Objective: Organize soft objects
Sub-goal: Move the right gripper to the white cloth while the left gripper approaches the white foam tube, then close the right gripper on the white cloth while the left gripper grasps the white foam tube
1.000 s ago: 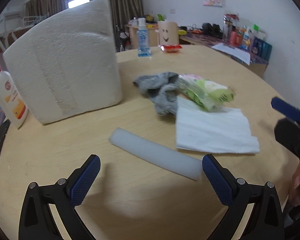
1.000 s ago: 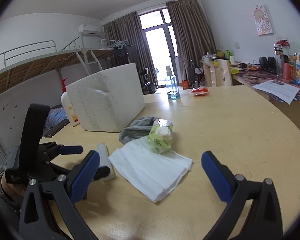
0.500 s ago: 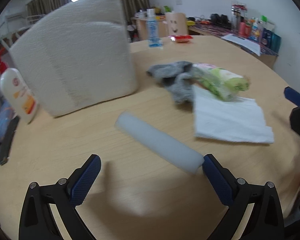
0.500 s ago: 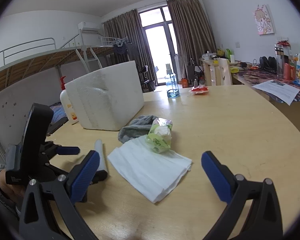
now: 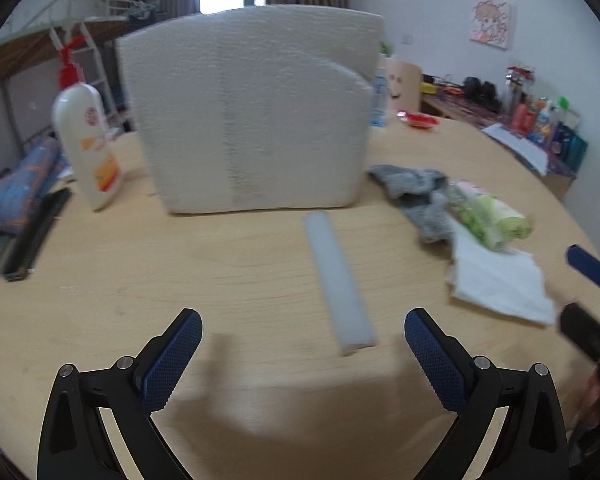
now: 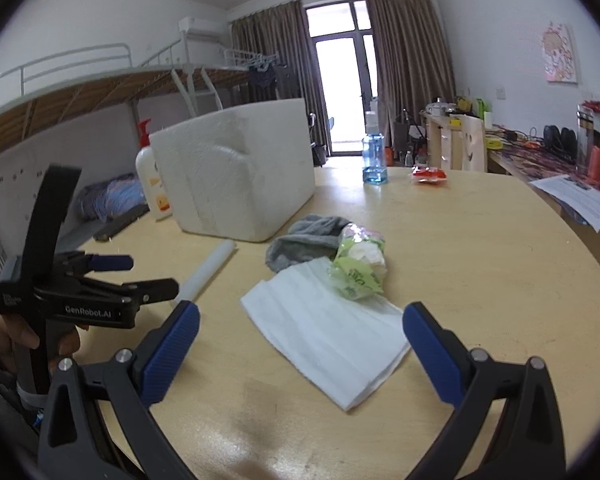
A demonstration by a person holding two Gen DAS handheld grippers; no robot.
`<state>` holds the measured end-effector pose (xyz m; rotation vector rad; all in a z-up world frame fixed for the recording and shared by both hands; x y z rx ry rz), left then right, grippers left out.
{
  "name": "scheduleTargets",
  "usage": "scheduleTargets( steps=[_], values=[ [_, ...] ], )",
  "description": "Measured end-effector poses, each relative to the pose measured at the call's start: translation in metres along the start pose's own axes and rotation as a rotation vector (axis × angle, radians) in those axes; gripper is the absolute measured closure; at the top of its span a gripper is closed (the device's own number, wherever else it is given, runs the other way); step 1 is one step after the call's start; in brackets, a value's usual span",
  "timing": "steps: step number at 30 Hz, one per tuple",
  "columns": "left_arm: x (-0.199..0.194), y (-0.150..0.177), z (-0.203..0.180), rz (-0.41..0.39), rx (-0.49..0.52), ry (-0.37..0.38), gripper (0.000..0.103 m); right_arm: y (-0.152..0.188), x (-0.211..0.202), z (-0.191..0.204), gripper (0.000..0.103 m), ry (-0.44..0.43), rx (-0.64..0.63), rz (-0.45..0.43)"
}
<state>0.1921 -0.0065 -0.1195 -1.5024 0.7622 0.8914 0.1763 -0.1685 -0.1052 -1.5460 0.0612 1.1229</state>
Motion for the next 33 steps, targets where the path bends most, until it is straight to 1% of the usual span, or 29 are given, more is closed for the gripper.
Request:
scheduleTargets(
  steps=[1, 5, 8, 10, 12, 14, 15, 16, 18, 21, 22, 23, 24, 26, 27, 28, 30, 33],
  values=[
    [0.003, -0.001, -0.005, 0.008, 0.009, 0.019, 0.001, 0.000, 0.001, 0.001, 0.000, 0.013, -0.010, 0.007],
    [0.013, -0.005, -0.012, 0.035, 0.019, 0.030, 0.001, -0.001, 0.005, -0.003, 0.000, 0.037, -0.018, 0.046],
    [0.019, -0.008, -0.011, 0.043, 0.007, 0.030, 0.001, -0.003, 0.010, -0.010, 0.003, 0.023, -0.016, 0.084],
    [0.023, -0.008, -0.011, 0.054, 0.002, 0.038, 0.001, -0.004, 0.012, -0.011, 0.014, 0.034, -0.037, 0.108],
    [0.024, -0.009, -0.012, 0.057, 0.002, 0.043, 0.001, -0.005, 0.015, -0.011, 0.022, 0.043, -0.060, 0.135],
    [0.025, -0.010, -0.013, 0.057, 0.001, 0.041, 0.001, -0.005, 0.019, -0.011, 0.026, 0.040, -0.081, 0.162],
    [0.025, -0.011, -0.013, 0.055, 0.002, 0.043, 0.001, -0.005, 0.021, -0.011, 0.031, 0.045, -0.087, 0.174],
    [0.026, -0.011, -0.014, 0.056, 0.004, 0.044, 0.001, -0.004, 0.024, -0.011, 0.038, 0.053, -0.095, 0.186],
    [0.026, -0.011, -0.015, 0.059, 0.007, 0.045, 0.001, -0.002, 0.029, -0.012, 0.047, 0.064, -0.101, 0.211],
    [0.027, -0.012, -0.015, 0.058, 0.009, 0.047, 0.001, 0.001, 0.036, -0.015, 0.057, 0.088, -0.094, 0.252],
    [0.027, -0.011, -0.015, 0.060, 0.010, 0.047, 0.001, 0.002, 0.038, -0.017, 0.068, 0.099, -0.095, 0.262],
    [0.027, -0.011, -0.015, 0.060, 0.010, 0.048, 0.001, 0.004, 0.040, -0.018, 0.073, 0.103, -0.094, 0.279],
    [0.027, -0.012, -0.015, 0.062, 0.011, 0.046, 0.001, 0.004, 0.039, -0.019, 0.080, 0.110, -0.095, 0.276],
    [0.029, -0.013, -0.017, 0.066, 0.016, 0.043, 0.001, 0.004, 0.037, -0.017, 0.085, 0.115, -0.112, 0.286],
    [0.029, -0.014, -0.018, 0.066, 0.016, 0.043, 0.001, 0.005, 0.036, -0.017, 0.089, 0.113, -0.116, 0.288],
    [0.029, -0.014, -0.018, 0.065, 0.017, 0.045, 0.001, 0.005, 0.036, -0.017, 0.091, 0.105, -0.115, 0.289],
    [0.029, -0.015, -0.019, 0.062, 0.015, 0.048, 0.001, 0.005, 0.035, -0.017, 0.093, 0.073, -0.102, 0.289],
    [0.026, -0.016, -0.021, 0.055, 0.021, 0.051, 0.001, 0.003, 0.027, -0.024, 0.093, 0.007, -0.046, 0.274]
  ],
)
Point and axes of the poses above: each gripper's, at about its wrist camera, not at the fingertips, and x roughly the way its jaws point, z to its left, y to its underside, the point moved 3 cm from there along x, roughly the way its jaws point, and after that the axes turned 14 degrees about z, right-handed, at the moved point
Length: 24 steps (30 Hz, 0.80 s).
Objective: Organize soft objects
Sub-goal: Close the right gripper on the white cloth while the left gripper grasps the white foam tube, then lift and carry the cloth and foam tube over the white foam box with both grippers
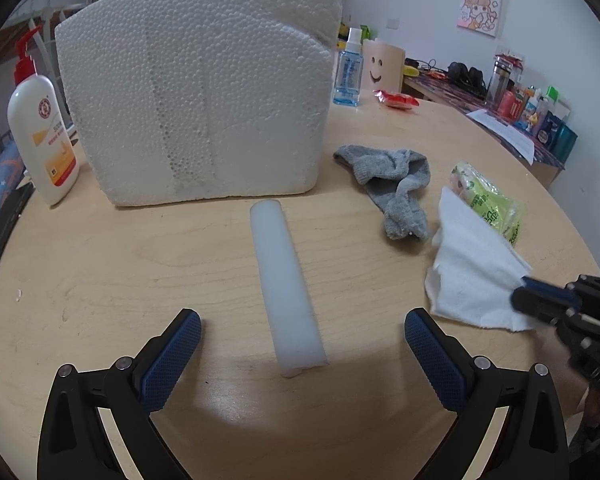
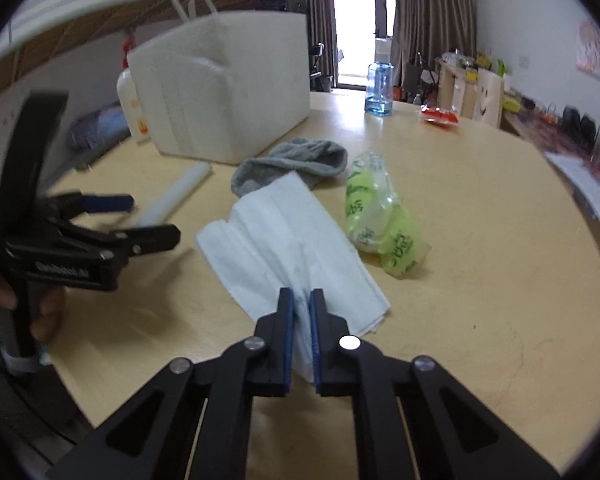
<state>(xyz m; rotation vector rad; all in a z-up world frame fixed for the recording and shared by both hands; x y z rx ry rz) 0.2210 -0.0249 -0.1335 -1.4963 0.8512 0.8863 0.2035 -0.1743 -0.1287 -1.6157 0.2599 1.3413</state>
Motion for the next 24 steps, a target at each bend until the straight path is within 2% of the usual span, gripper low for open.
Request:
scheduleTargets(
  steps=[3, 5, 8, 10, 14, 16, 17, 19, 20, 21, 24],
  values=[
    [-0.001, -0.003, -0.001, -0.004, -0.006, 0.000, 0.001, -0.002, -0.012, -0.008, 0.093, -0.053, 0.052, -0.038],
    [-0.001, -0.004, -0.002, -0.008, -0.008, 0.001, 0.001, -0.003, -0.017, -0.012, 0.093, -0.054, 0.075, -0.060],
    [-0.001, -0.005, 0.000, -0.009, -0.024, -0.004, 0.008, -0.005, -0.019, -0.012, 0.093, -0.062, 0.093, -0.068],
    [0.001, -0.007, 0.003, 0.004, -0.046, 0.002, 0.019, -0.005, -0.017, -0.010, 0.093, -0.063, 0.100, -0.068],
    [0.003, -0.008, 0.003, 0.018, -0.054, -0.028, 0.032, -0.004, -0.018, -0.008, 0.093, -0.078, 0.110, -0.077],
    [0.002, -0.008, 0.003, 0.017, -0.057, -0.039, 0.045, -0.003, -0.019, -0.009, 0.093, -0.082, 0.115, -0.078],
    [0.002, -0.008, 0.002, 0.017, -0.055, -0.049, 0.048, -0.003, -0.020, -0.009, 0.093, -0.084, 0.115, -0.079],
    [0.002, -0.008, 0.002, 0.017, -0.051, -0.062, 0.063, -0.003, -0.022, -0.009, 0.093, -0.089, 0.116, -0.084],
    [0.002, -0.008, 0.001, 0.019, -0.044, -0.063, 0.066, -0.004, -0.023, -0.009, 0.093, -0.091, 0.118, -0.087],
    [0.002, -0.008, 0.000, 0.019, -0.037, -0.059, 0.077, -0.003, -0.023, -0.009, 0.093, -0.093, 0.120, -0.089],
    [0.003, -0.008, 0.000, 0.019, -0.027, -0.070, 0.081, -0.004, -0.024, -0.008, 0.093, -0.100, 0.121, -0.095]
  ],
)
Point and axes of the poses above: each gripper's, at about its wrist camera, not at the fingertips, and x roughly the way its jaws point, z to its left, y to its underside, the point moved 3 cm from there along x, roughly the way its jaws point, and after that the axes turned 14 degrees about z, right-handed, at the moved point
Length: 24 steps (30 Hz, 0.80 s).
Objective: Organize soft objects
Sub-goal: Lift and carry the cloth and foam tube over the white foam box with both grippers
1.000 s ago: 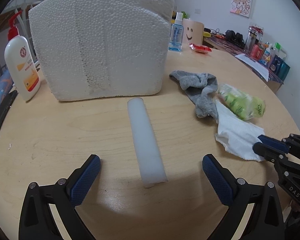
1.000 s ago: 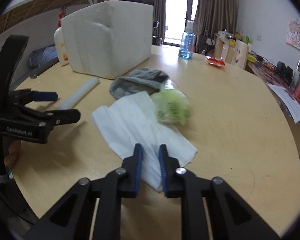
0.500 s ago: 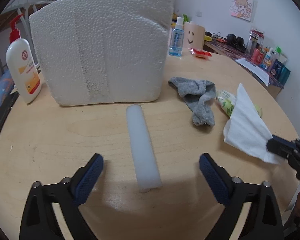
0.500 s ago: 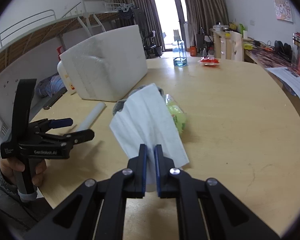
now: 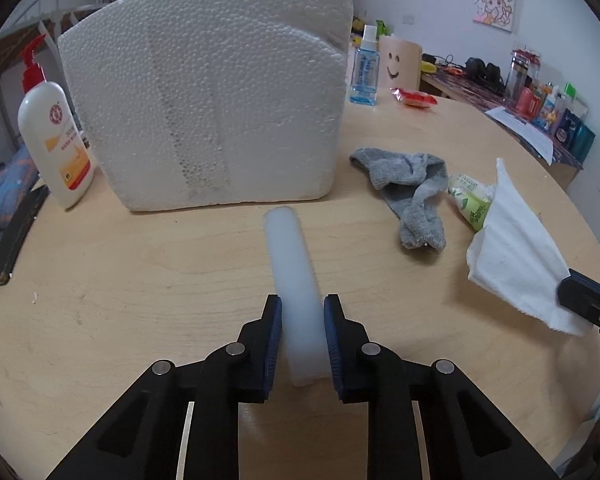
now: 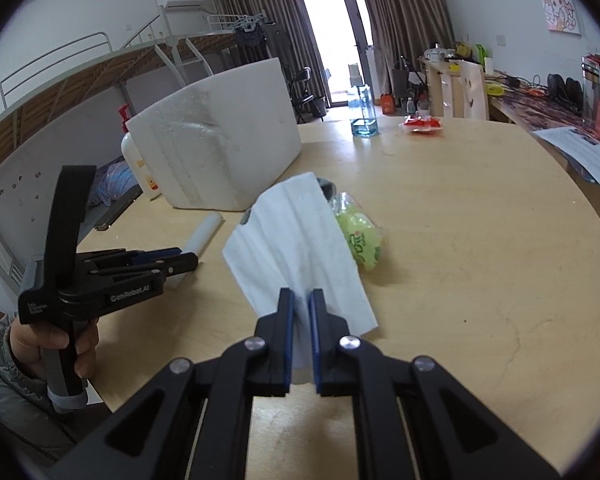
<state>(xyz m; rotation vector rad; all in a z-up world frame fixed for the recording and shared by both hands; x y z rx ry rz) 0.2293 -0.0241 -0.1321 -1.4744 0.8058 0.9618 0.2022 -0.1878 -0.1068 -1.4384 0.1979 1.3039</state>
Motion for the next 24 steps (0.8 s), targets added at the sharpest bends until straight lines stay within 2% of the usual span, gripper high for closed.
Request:
scheduleTargets(
  steps=[9, 15, 24],
  values=[
    [-0.007, 0.001, -0.001, -0.042, 0.049, 0.017, 0.084, -0.002, -0.007, 0.003, 0.093, 0.006, 0.007, -0.025],
    [-0.026, 0.003, -0.005, -0.109, 0.099, 0.026, 0.084, -0.002, -0.013, 0.005, 0.092, 0.014, 0.013, -0.055],
    [-0.046, 0.012, -0.005, -0.153, 0.155, 0.046, 0.084, 0.003, -0.019, 0.012, 0.092, 0.013, 0.031, -0.083]
  ],
)
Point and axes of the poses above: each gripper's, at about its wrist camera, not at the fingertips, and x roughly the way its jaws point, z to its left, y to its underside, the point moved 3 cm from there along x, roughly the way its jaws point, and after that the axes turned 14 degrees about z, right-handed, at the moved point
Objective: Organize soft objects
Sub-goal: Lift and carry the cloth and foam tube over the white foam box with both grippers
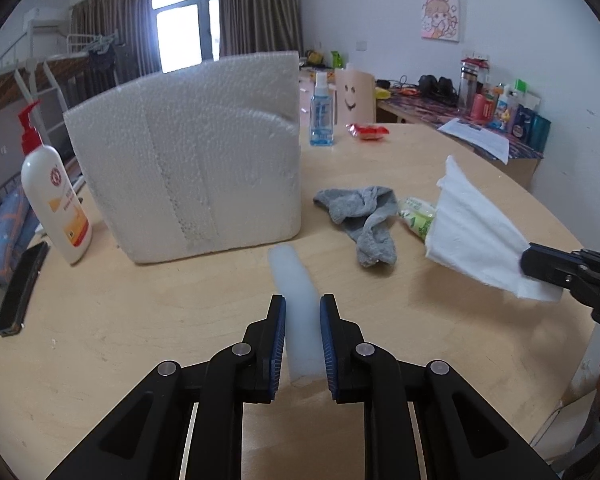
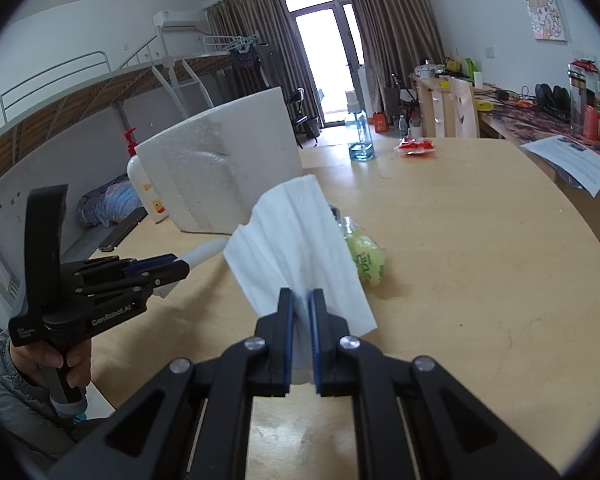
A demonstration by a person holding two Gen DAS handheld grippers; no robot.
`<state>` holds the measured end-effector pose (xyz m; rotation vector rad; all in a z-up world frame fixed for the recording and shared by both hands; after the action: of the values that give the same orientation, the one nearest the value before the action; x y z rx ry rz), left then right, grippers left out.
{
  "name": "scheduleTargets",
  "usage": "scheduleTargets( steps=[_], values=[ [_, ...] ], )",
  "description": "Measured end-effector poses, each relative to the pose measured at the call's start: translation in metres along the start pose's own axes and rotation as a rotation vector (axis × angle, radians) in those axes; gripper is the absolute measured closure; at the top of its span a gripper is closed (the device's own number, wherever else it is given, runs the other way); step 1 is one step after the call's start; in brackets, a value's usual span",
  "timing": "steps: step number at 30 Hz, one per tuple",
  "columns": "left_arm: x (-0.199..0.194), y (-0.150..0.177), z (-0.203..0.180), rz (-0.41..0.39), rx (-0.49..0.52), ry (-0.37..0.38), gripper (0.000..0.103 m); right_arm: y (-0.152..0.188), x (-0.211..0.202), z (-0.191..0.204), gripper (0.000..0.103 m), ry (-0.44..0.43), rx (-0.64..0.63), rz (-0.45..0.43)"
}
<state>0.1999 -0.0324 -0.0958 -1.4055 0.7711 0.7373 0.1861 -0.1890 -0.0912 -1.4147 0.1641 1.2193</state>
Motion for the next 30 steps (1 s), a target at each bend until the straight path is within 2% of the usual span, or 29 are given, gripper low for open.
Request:
scheduleTargets(
  steps=[16, 25, 30],
  values=[
    [-0.046, 0.002, 0.025, -0.131, 0.026, 0.001, 0.084, -0.009, -0.009, 0.037, 0.092, 0.008, -0.028, -0.074],
    [-0.077, -0.001, 0.033, -0.234, 0.049, -0.022, 0.084, -0.026, -0.027, 0.063, 0.092, 0.041, -0.071, -0.155],
    [-0.090, -0.003, 0.043, -0.281, 0.038, -0.027, 0.084, -0.035, -0.025, 0.072, 0.092, 0.048, -0.087, -0.169]
  ],
)
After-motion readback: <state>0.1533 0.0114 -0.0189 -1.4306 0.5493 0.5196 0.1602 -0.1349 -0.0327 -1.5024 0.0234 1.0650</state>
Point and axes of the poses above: each gripper's, at about its wrist camera, not at the fingertips, and x roughly the way its jaws point, z to its left, y to its underside, the point moved 3 cm from there along x, roughly the way its jaws point, and after that the axes turned 14 degrees about z, right-handed, at the moved point
